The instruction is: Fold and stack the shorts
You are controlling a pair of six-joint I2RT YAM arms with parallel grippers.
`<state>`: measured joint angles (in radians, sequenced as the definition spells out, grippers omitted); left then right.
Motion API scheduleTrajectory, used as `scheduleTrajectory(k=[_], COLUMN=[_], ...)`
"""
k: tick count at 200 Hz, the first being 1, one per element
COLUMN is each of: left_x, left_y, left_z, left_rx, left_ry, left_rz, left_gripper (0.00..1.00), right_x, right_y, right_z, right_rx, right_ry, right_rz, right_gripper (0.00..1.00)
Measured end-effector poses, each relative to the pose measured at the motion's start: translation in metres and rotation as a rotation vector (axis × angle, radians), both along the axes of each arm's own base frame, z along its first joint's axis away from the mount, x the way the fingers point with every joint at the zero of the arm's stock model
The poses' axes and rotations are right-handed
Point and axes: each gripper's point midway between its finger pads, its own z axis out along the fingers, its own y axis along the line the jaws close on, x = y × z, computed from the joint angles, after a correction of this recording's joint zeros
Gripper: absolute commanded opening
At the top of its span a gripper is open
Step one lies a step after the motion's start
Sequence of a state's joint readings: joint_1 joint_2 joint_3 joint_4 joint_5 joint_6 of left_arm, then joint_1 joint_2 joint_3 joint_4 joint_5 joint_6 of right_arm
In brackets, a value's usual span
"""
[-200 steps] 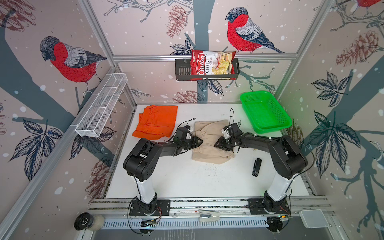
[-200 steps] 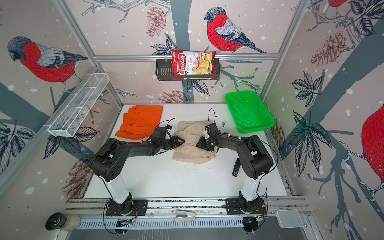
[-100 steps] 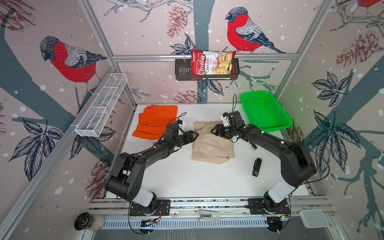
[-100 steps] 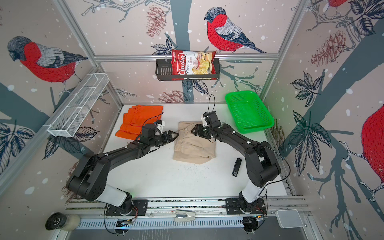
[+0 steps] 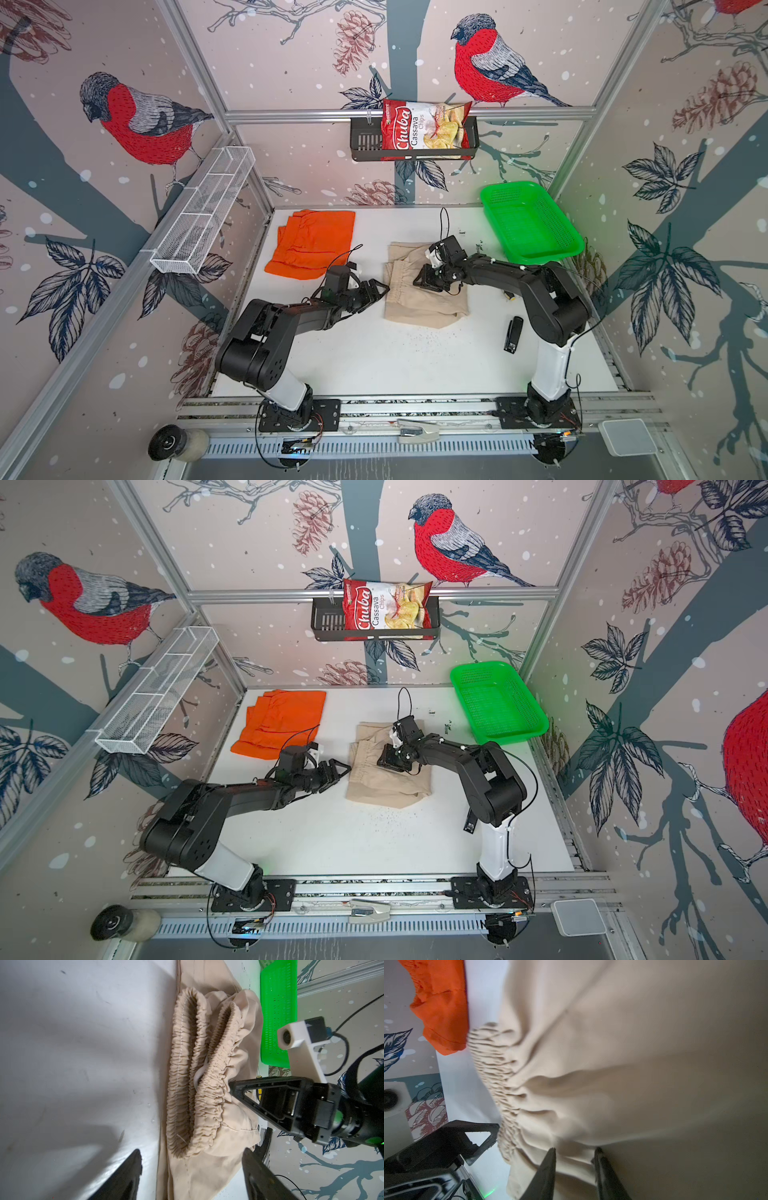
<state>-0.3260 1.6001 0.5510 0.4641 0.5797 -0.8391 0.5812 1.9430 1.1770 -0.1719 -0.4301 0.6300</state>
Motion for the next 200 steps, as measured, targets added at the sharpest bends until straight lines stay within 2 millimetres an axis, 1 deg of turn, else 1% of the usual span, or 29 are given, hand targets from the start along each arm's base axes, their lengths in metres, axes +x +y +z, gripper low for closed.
scheduleTrajectory(k=[13, 26, 59, 102, 119, 127, 141, 150, 162, 182, 200], left_x=[0.001, 0.0, 0.006, 0.013, 0.017, 0.019, 0.021, 0.022, 0.023, 0.026, 0.03], left_y=[-0.001, -0.003, -0.012, -0.034, -0.044, -0.049, -0.055, -0.058, -0.06, -0.06, -0.062], left_z=[-0.005, -0.011, -0.013, -0.014, -0.013, -0.013, -0.014, -0.014, -0.015, -0.012, -0.006], left_rx=[-0.005, -0.013, -0.05, -0.086, -0.101, -0.105, -0.11, -0.104, -0.096, -0.088, -0.078], left_ry=[0.006, 0.031, 0.007, -0.034, -0.048, -0.05, -0.037, -0.032, -0.021, -0.018, -0.021], left_rz=[-0.004, -0.007, -0.033, -0.088, -0.103, -0.106, -0.106, -0.105, -0.101, -0.095, -0.099], left_gripper=[0.75, 0.75, 0.75, 0.73, 0.7, 0.66, 0.58, 0.49, 0.35, 0.19, 0.0], right_x=[-0.002, -0.002, -0.003, -0.004, -0.005, -0.005, -0.005, -0.006, -0.006, -0.007, -0.007], right_y=[-0.003, -0.002, 0.003, 0.007, 0.009, 0.009, 0.012, 0.014, 0.017, 0.021, 0.024], right_z=[-0.008, -0.01, -0.012, -0.013, -0.013, -0.014, -0.014, -0.014, -0.014, -0.013, -0.012], right_rx=[-0.002, 0.011, 0.05, 0.078, 0.084, 0.089, 0.098, 0.102, 0.109, 0.119, 0.122], right_ry=[0.012, 0.009, -0.003, -0.009, -0.014, -0.016, -0.02, -0.024, -0.024, -0.022, -0.027], right_rz=[-0.002, -0.002, 0.011, 0.011, 0.014, 0.016, 0.02, 0.024, 0.028, 0.026, 0.03], right_gripper=[0.3, 0.29, 0.28, 0.27, 0.27, 0.27, 0.26, 0.26, 0.26, 0.26, 0.28])
